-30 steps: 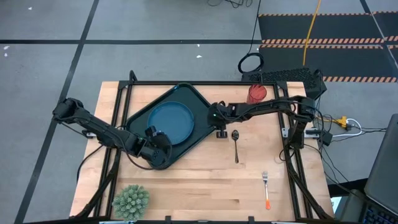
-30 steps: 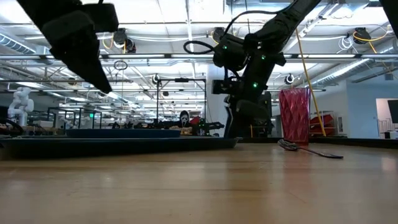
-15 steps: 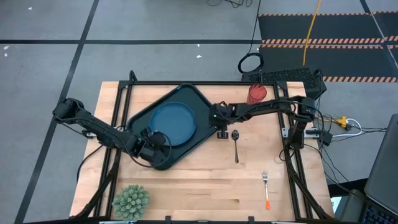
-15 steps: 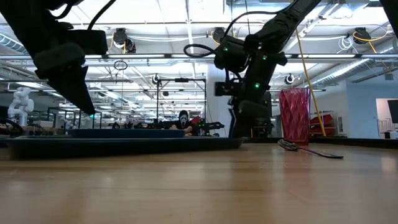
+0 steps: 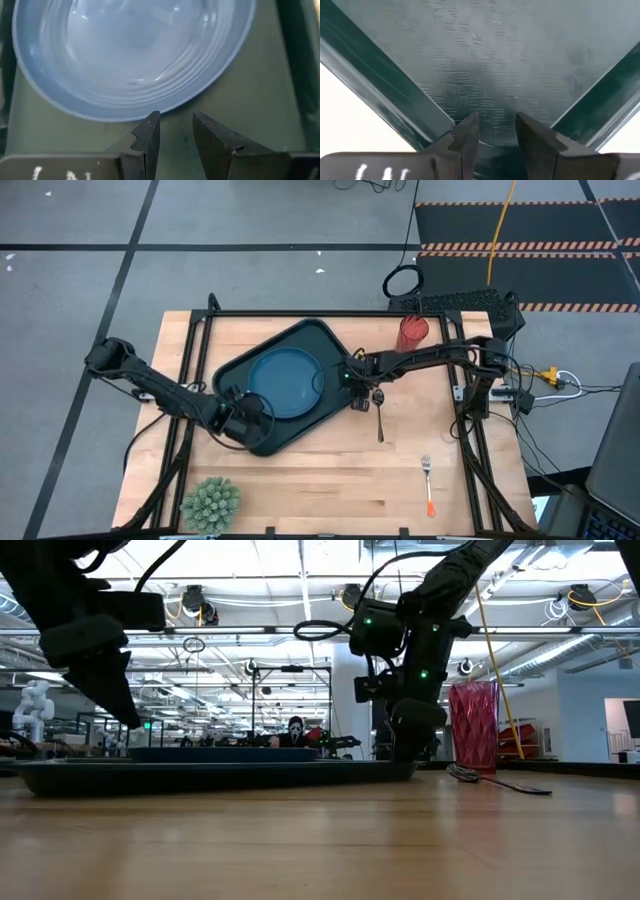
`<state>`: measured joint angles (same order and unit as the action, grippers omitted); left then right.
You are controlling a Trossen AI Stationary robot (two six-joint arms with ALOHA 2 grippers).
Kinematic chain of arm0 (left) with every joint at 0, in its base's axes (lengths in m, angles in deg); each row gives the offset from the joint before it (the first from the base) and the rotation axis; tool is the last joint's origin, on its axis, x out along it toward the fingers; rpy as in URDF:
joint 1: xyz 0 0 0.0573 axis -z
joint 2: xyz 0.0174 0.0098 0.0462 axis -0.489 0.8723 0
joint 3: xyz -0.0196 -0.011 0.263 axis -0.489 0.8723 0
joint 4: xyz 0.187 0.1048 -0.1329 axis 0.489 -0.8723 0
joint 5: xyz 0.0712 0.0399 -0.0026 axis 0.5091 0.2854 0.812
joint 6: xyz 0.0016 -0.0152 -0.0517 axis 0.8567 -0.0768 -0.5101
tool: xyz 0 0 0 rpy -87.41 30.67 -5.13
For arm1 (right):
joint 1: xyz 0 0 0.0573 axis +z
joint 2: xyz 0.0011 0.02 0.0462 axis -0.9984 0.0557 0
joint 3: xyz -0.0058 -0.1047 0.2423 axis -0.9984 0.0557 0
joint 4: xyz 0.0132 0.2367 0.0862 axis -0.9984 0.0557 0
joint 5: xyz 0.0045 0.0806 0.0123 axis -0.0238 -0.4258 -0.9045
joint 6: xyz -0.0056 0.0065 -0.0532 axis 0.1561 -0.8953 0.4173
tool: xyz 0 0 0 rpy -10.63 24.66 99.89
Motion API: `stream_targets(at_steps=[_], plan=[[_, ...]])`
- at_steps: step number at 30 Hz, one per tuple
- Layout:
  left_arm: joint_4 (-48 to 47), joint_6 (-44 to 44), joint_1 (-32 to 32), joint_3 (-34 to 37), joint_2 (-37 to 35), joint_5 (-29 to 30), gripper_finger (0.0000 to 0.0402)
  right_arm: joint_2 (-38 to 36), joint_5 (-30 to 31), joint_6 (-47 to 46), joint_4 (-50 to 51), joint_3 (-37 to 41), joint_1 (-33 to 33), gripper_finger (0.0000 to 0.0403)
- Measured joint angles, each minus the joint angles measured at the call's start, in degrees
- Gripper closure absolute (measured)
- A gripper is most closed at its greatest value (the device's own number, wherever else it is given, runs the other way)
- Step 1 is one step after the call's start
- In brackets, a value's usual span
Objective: Pick and place plate/cup/fork/spoon on tray
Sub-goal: Adjust the black tray
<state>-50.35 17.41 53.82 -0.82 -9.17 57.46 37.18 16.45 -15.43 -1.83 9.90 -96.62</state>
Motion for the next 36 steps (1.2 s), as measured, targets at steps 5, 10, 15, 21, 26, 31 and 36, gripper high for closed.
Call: stream_targets(at_steps=[5, 10, 15, 21, 26, 31, 36], plan=[[-2.20, -1.02, 0.34, -0.02, 0.00, 0.15, 0.0282, -0.05, 0.04, -7.15, 2.87, -0.05, 2.30, 0.0277], [-2.27, -0.58, 0.34, -0.04, 0.00, 0.65, 0.0282, -0.30, 0.04, -14.85, 4.14, -0.05, 4.59, 0.0277], [-3.00, -0.38, 0.34, -0.04, 0.00, 0.68, 0.0282, -1.01, 0.00, -23.07, 7.19, 0.04, 7.09, 0.0277], [-3.04, 0.53, 0.34, -0.04, 0.00, 1.11, 0.0282, -1.16, 0.13, -31.44, 9.09, 0.06, 10.73, 0.0277], [-3.02, 0.72, 0.34, -0.04, 0.00, 1.29, 0.0282, -1.16, 0.13, -37.93, 9.96, 0.06, 14.24, 0.0277], [-3.02, 1.25, 0.36, -0.04, 0.00, 1.31, 0.0282, -1.18, 0.15, -43.47, 10.72, 0.06, 17.73, 0.0277], [-3.01, 2.24, 0.36, -0.04, 0.00, 1.49, 0.0282, -1.20, 0.20, -48.36, 10.72, 0.06, 21.14, 0.0277]])
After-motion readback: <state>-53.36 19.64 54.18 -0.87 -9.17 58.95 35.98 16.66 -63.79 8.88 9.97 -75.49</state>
